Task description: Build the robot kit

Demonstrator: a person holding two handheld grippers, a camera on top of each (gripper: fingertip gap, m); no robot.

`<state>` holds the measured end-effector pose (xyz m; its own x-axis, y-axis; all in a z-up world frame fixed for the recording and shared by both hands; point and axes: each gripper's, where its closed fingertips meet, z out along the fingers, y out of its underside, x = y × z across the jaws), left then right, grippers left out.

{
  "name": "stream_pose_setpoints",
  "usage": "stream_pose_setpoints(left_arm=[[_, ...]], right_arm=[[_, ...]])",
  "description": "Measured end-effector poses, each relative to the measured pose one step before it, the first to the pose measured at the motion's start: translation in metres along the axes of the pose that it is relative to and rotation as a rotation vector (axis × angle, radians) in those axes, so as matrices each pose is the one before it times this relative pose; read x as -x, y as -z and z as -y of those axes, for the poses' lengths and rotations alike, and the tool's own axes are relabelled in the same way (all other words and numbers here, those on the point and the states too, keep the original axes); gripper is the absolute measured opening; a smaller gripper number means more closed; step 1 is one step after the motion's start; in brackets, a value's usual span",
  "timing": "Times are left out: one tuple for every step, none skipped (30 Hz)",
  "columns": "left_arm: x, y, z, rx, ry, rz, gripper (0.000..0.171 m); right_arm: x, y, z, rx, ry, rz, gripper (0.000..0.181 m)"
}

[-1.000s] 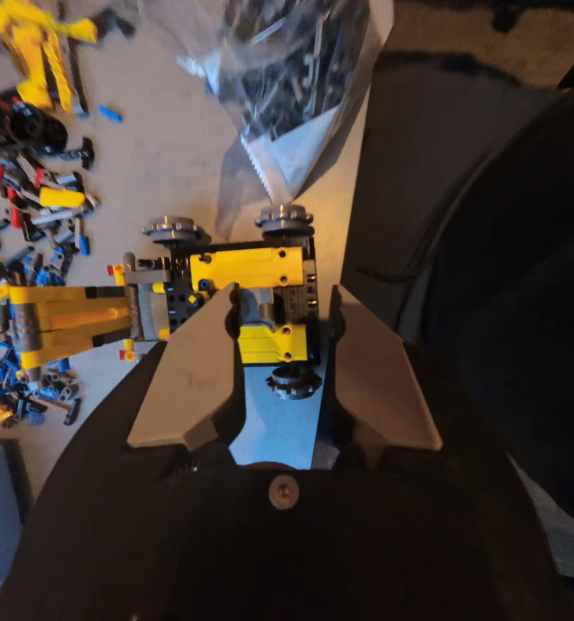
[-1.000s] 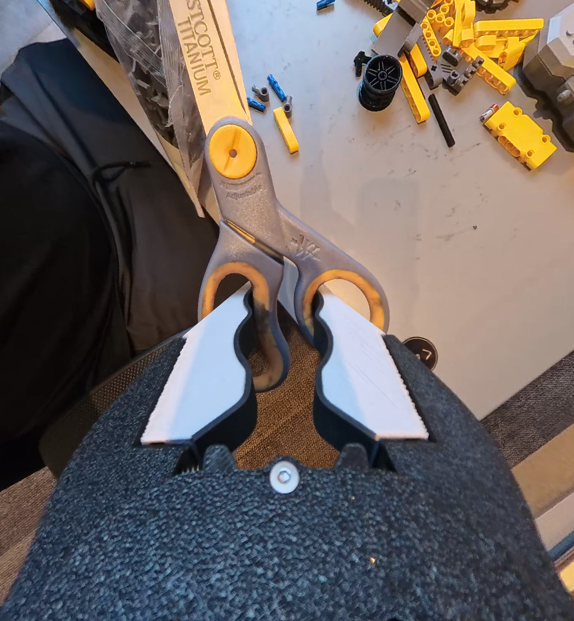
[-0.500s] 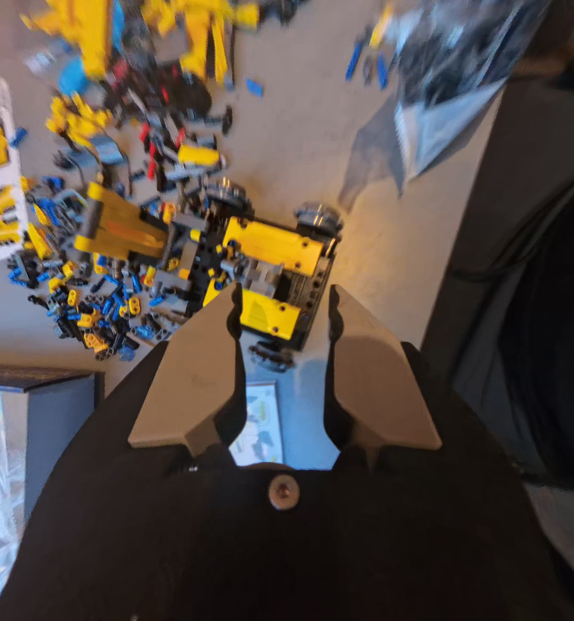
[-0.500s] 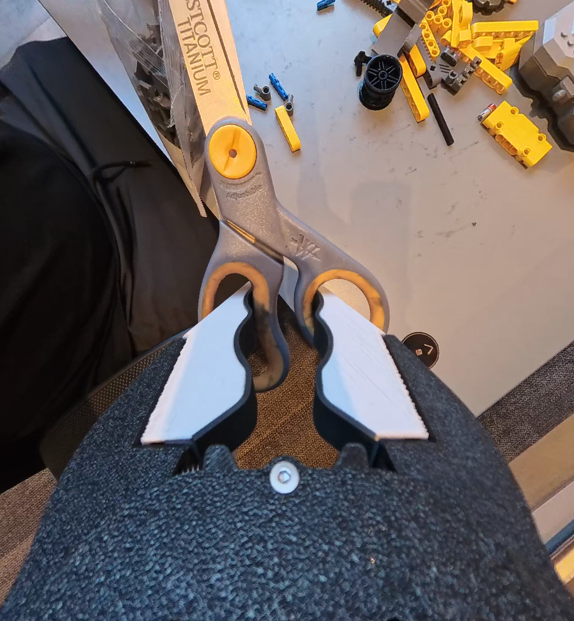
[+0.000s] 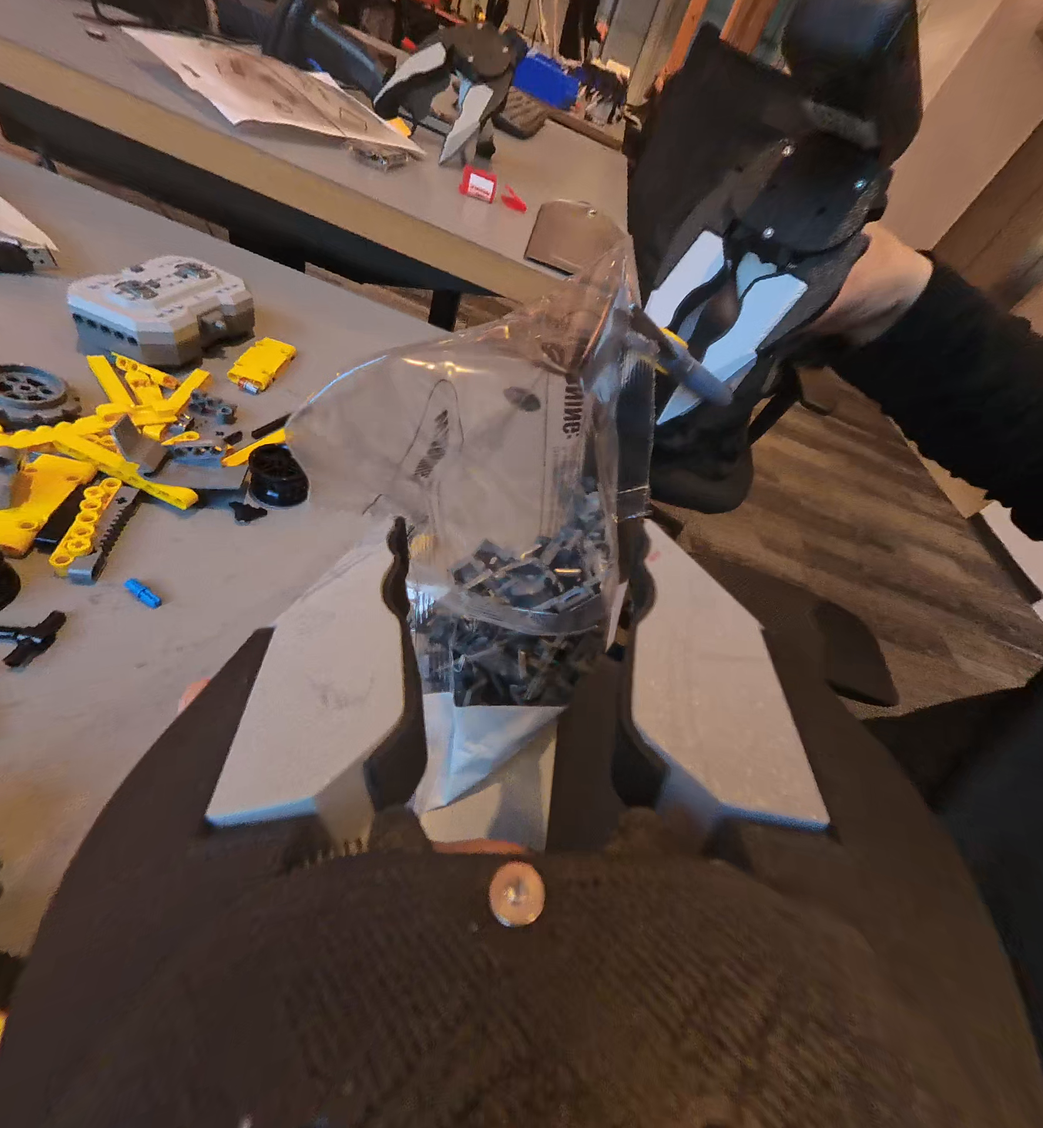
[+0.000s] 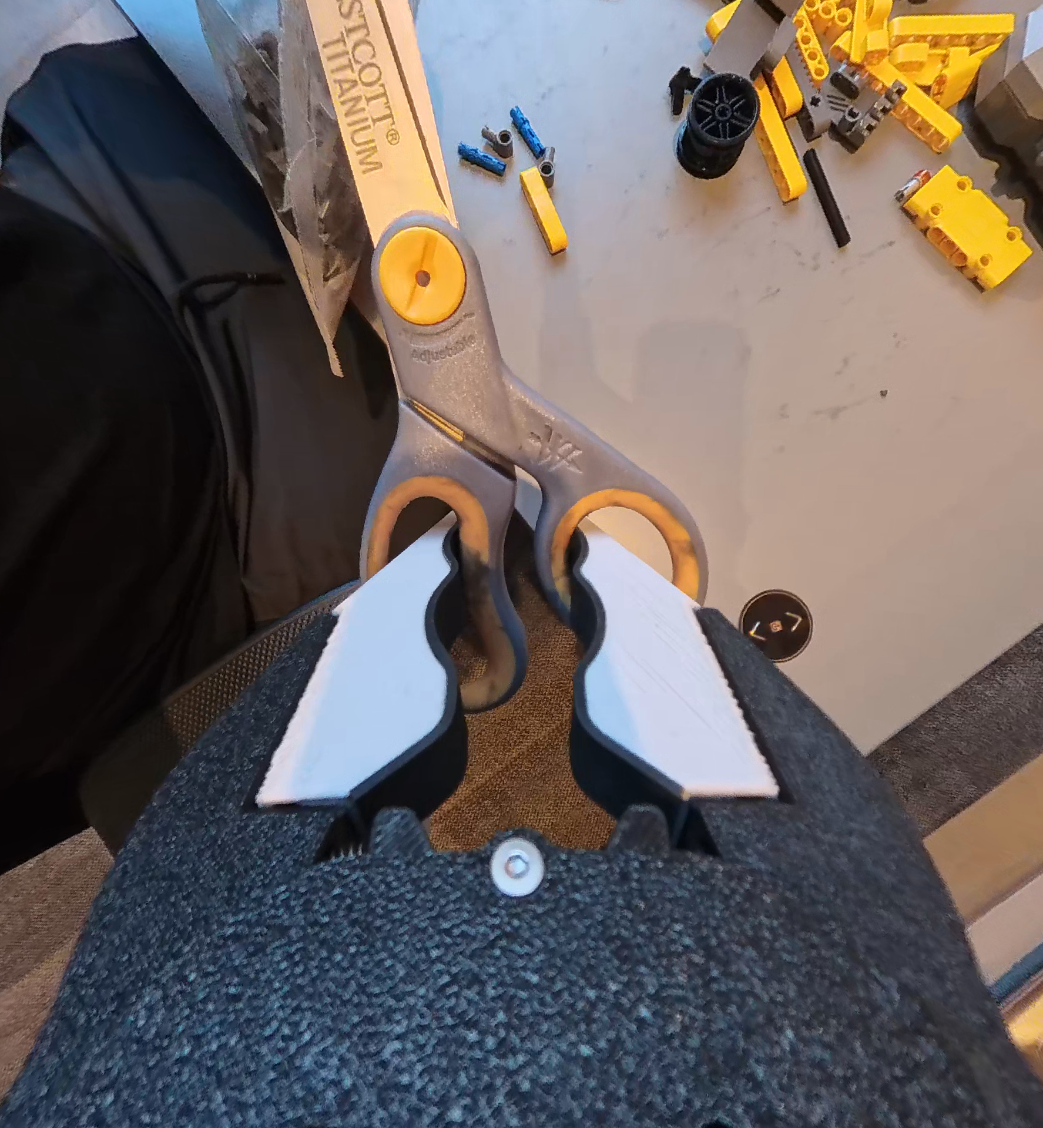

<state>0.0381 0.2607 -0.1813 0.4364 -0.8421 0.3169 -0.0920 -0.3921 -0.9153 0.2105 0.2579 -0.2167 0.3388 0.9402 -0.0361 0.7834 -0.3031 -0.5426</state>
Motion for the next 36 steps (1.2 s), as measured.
stream_pose_setpoints(left_arm=[[0.00198,-0.00112,-0.00079,0.00403,-0.0175,0.0047,0.068],[0.00219,0.00030,0.00002,-0.00147,-0.0146,0.0031,0.067],[0.00225,0.00184,0.00070,-0.00841,0.0046,-0.0008,0.068],[0.00315,0.00340,0.00055,-0.00922,0.0176,0.0018,0.072],[0.00366,0.00406,-0.00098,-0.00608,0.0170,0.0049,0.073],[0.00294,0.00346,-0.00249,-0.00039,0.0196,0.0004,0.075],[0.00106,0.00176,-0.00436,0.00959,0.0201,-0.0070,0.077],[0.00015,-0.00023,-0.00500,0.01498,0.0144,-0.0026,0.080],[-0.00121,-0.00217,-0.00492,0.01644,-0.0010,0.0003,0.084],[-0.00178,-0.00355,-0.00515,0.02433,-0.0207,0.0058,0.087],[-0.00269,-0.00466,-0.00467,0.02790,-0.0361,0.0049,0.089],[-0.00357,-0.00526,-0.00278,0.02227,-0.0322,-0.0034,0.090],[-0.00431,-0.00529,-0.00061,0.01503,-0.0205,-0.0165,0.092],[-0.00427,-0.00487,0.00158,0.00435,-0.0136,-0.0266,0.092],[-0.00251,-0.00429,0.00283,-0.00450,-0.0106,-0.0264,0.092],[0.00039,-0.00346,0.00249,-0.00544,-0.0047,-0.0166,0.091],[-0.00156,-0.00267,0.00296,-0.00914,0.0020,-0.0321,0.091],[-0.00362,-0.00170,0.00370,-0.01695,0.0070,-0.0419,0.084],[-0.00173,-0.00049,0.00328,-0.01796,0.0025,-0.0203,0.069],[-0.00124,-0.00072,0.00168,-0.00887,0.0029,-0.0068,0.053],[-0.00405,-0.00021,0.00073,-0.00338,-0.0124,-0.0226,0.033],[-0.00050,0.00022,0.00160,-0.00951,-0.0115,0.0058,0.025],[0.00020,0.00013,0.00045,0.00428,-0.0073,0.0115,0.022],[0.00101,0.00014,0.00008,0.01085,0.0015,0.0146,0.020],[0.00048,0.00012,0.00001,0.01212,0.0089,0.0081,0.019],[0.00019,0.00052,0.00057,0.00872,0.0073,0.0046,0.018],[0.00094,0.00080,0.00054,0.00884,-0.0004,0.0097,0.017],[0.00123,0.00099,0.00034,0.01233,-0.0051,0.0135,0.017],[0.00064,0.00111,0.00082,0.01148,-0.0149,0.0127,0.017],[-0.00035,0.00128,0.00157,0.00702,-0.0296,0.0115,0.016],[-0.00138,0.00140,0.00212,0.00407,-0.0331,0.0075,0.016],[-0.00015,0.00138,0.00176,0.00793,-0.0235,0.0127,0.015],[0.00232,0.00161,0.00069,0.01790,-0.0154,0.0248,0.015],[0.00197,0.00167,0.00052,0.01827,-0.0148,0.0198,0.015],[0.00221,0.00193,0.00077,0.01510,-0.0110,0.0194,0.015],[0.00300,0.00176,0.00027,0.01685,-0.0081,0.0251,0.015]], right_arm=[[-0.00083,-0.00038,-0.00056,-0.0020,-0.0032,0.0002,0.028],[-0.00073,-0.00027,-0.00042,-0.0012,-0.0016,-0.0010,0.028],[-0.00005,0.00009,-0.00005,-0.0024,0.0000,0.0008,0.027],[0.00028,0.00027,0.00002,-0.0029,0.0016,-0.0003,0.028],[0.00035,0.00037,0.00006,-0.0036,0.0035,-0.0016,0.028],[0.00065,0.00031,-0.00004,-0.0040,0.0045,-0.0009,0.027],[0.00077,0.00017,-0.00016,-0.0044,0.0053,0.0006,0.028],[0.00053,0.00014,-0.00006,-0.0054,0.0060,0.0001,0.028],[-0.00014,-0.00012,-0.00015,-0.0058,0.0038,-0.0012,0.028],[-0.00015,-0.00030,-0.00017,-0.0070,0.0025,0.0005,0.028],[0.00005,-0.00067,0.00000,-0.0103,0.0039,0.0038,0.028],[0.00056,-0.00102,0.00008,-0.0125,0.0042,0.0063,0.028],[0.00127,-0.00128,0.00030,-0.0131,0.0061,0.0086,0.027],[0.00160,-0.00141,0.00024,-0.0115,0.0056,0.0101,0.028],[0.00139,-0.00134,0.00030,-0.0077,0.0029,0.0089,0.028],[0.00129,-0.00099,-0.00001,-0.0039,0.0020,0.0082,0.028],[0.00092,-0.00035,-0.00011,-0.0022,0.0027,0.0055,0.028],[0.00068,0.00016,-0.00039,0.0005,0.0014,0.0055,0.028],[0.00020,0.00056,-0.00084,0.0037,-0.0025,0.0048,0.028],[-0.00077,0.00108,-0.00103,0.0053,-0.0050,0.0013,0.028],[-0.00073,0.00131,-0.00135,0.0093,-0.0037,0.0025,0.028],[-0.00054,0.00136,-0.00125,0.0103,-0.0062,0.0052,0.028],[-0.00062,0.00107,-0.00128,0.0131,-0.0072,0.0059,0.028],[-0.00159,0.00082,-0.00121,0.0151,-0.0041,-0.0020,0.028],[-0.00208,0.00069,-0.00125,0.0175,-0.0039,-0.0055,0.028],[-0.00104,0.00031,-0.00160,0.0209,-0.0083,0.0027,0.028],[-0.00022,0.00006,-0.00135,0.0198,-0.0062,0.0063,0.028],[-0.00073,-0.00004,-0.00013,0.0118,-0.0004,-0.0011,0.028],[-0.00001,-0.00009,0.00022,0.0098,-0.0019,0.0032,0.028],[0.00178,-0.00023,0.00020,0.0091,-0.0050,0.0162,0.028],[0.00236,-0.00032,0.00059,0.0075,-0.0048,0.0187,0.028],[0.00113,-0.00023,0.00073,0.0061,-0.0010,0.0082,0.028],[0.00107,-0.00010,0.00025,0.0104,-0.0018,0.0072,0.028],[0.00109,0.00025,-0.00011,0.0131,-0.0041,0.0069,0.028],[0.00014,0.00085,0.00041,0.0088,-0.0011,-0.0012,0.028],[-0.00015,0.00140,0.00090,0.0049,-0.0018,-0.0042,0.028]])
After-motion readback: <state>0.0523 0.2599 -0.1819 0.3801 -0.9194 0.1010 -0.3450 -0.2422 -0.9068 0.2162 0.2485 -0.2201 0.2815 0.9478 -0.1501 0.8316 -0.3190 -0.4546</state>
